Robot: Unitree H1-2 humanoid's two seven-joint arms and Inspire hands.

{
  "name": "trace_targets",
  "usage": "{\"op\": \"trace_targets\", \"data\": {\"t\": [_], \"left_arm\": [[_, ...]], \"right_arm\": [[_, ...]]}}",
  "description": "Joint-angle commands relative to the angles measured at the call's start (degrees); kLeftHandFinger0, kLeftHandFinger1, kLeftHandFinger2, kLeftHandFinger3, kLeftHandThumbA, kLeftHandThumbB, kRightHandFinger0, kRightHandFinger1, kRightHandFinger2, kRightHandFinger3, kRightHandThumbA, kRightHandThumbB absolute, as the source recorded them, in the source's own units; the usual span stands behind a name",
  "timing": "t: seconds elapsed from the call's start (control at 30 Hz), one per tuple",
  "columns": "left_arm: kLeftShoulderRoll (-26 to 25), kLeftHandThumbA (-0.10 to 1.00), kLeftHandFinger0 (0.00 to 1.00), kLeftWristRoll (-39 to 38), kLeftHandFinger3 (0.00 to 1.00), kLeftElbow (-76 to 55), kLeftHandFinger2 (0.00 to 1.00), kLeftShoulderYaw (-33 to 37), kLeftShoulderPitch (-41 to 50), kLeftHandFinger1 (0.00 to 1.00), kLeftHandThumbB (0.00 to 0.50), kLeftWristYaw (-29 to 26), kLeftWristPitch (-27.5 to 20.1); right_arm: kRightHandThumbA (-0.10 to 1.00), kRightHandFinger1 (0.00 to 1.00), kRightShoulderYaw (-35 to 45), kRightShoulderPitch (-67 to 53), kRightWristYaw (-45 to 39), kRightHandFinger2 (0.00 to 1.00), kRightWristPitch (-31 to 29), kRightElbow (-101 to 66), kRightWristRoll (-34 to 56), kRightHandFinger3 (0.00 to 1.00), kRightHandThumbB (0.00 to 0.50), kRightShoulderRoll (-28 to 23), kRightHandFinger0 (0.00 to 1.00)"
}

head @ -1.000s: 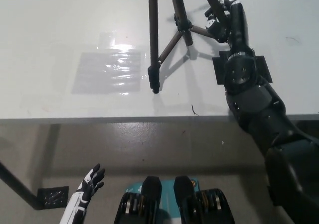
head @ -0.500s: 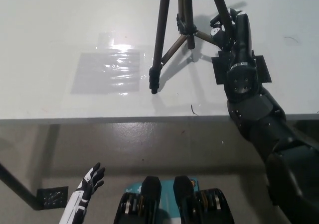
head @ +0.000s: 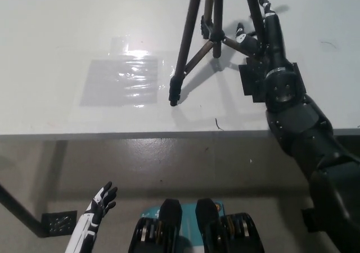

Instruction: A tripod lies near the right hand side of the table and the robot grab a leg of the tripod using its right hand and put it up right.

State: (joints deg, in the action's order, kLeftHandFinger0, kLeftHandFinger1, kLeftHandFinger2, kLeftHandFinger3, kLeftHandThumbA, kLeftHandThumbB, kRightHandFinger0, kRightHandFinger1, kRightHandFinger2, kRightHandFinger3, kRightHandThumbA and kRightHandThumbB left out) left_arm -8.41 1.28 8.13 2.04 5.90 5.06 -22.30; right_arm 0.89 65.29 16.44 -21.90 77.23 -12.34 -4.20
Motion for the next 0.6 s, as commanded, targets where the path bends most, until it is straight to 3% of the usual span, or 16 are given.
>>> {"op": "trace_targets", "data": {"t": [0.0, 0.57], "left_arm": [[0.04, 1.0, 1.0, 0.07, 1.0, -1.15, 1.0, -0.43, -0.26, 1.0, 0.321, -0.32, -1.8], [0.34, 1.0, 1.0, -0.55, 1.0, -1.18, 1.0, -0.58, 0.48, 1.0, 0.308, -0.23, -2.06]], "right_arm": [[0.76, 1.0, -1.17, 5.03, -16.26, 1.0, -0.17, -2.98, 3.56, 1.0, 0.5, -1.25, 1.0], [0.8, 1.0, -0.72, 3.59, -26.44, 1.0, 1.76, -11.16, 7.35, 1.0, 0.5, -2.55, 1.0]]}}
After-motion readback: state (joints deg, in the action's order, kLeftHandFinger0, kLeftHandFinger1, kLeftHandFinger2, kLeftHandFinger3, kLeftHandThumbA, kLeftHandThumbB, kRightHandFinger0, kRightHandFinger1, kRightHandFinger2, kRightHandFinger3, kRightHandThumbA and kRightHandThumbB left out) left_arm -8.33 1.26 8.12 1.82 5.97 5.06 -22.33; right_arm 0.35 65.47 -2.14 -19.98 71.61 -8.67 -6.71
